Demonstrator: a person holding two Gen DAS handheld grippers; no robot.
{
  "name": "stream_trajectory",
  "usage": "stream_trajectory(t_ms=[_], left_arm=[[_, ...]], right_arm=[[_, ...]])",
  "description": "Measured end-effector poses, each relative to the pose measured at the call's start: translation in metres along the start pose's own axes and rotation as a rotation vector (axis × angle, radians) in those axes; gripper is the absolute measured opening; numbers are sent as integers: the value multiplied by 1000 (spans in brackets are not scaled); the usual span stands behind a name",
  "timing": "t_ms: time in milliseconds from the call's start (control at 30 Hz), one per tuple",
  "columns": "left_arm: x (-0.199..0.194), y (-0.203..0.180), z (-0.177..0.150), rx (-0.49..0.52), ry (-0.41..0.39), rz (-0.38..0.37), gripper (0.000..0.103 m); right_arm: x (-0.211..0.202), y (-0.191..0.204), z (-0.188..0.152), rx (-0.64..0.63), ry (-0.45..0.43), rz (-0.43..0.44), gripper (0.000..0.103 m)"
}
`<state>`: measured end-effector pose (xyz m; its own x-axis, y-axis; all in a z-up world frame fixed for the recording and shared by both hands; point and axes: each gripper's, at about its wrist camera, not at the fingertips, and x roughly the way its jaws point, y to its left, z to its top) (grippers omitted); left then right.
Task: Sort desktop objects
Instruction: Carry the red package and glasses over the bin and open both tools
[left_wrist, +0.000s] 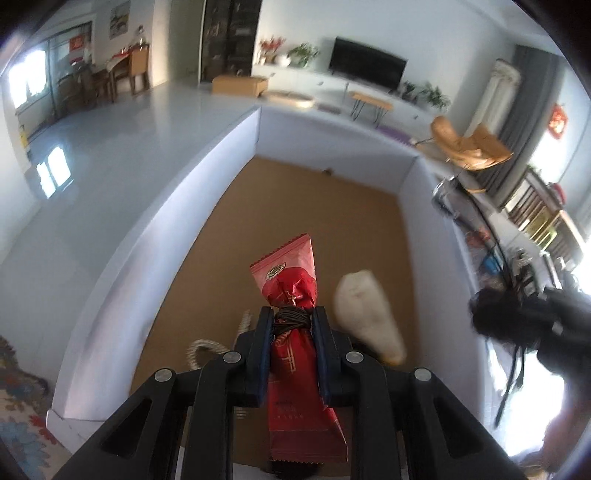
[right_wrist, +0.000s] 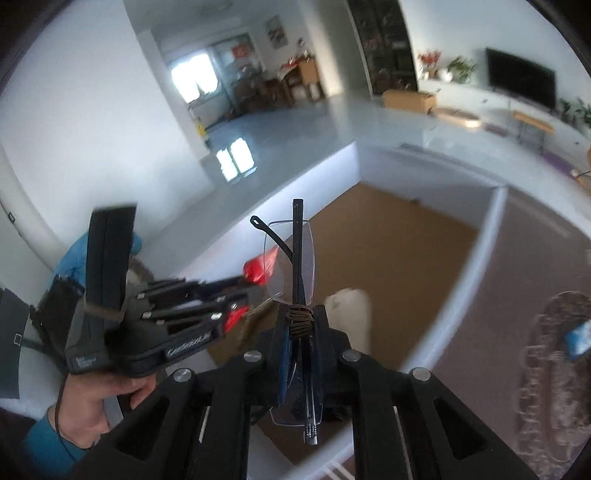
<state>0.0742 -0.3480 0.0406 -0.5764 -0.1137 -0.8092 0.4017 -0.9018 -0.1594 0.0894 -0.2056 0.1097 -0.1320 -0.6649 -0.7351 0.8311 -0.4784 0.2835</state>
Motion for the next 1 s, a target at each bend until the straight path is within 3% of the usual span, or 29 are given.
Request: stream_trajectory(t_ms=[33,100,133,200,233,333,400,467,567,800,900,1000], left_arm=[[8,4,-1,-9,27,11,26],[20,8,-5,-24,72,39,56],[23,8,-9,-30,79,80,62],[14,10,-12,-49,31,68,74],[10,9,-13,-53,8,79,84],[1,6,-18,-53,-49,112,88],[-4,2,-23,-44,-82,126,88],[-9,-7,-28,-31,-116,118,88],[-23,-34,-38,19,-176,57,88],[-72,-155,-56,230,-259,-210,89],[-77,-210,-64,293,-232,-342,102],[-60,-257,-77,351,-182,-410,103]], right_arm=[[14,1,-2,15,20,19,14],[27,-2,-8,49,41,51,27],[32,-4,-11,76,50,66,49],[30,-14,-16,112,20,60,66],[25,-18,-18,130,-2,82,75],[2,-31,-26,149,-72,102,77],[-18,-42,-34,133,-144,68,79],[-42,-56,-54,104,-218,-30,93],[-64,-92,-93,83,-259,-197,99],[-118,-219,-229,260,-105,-646,99],[-148,-258,-262,337,-60,-752,99],[-165,-285,-282,421,-63,-768,99]])
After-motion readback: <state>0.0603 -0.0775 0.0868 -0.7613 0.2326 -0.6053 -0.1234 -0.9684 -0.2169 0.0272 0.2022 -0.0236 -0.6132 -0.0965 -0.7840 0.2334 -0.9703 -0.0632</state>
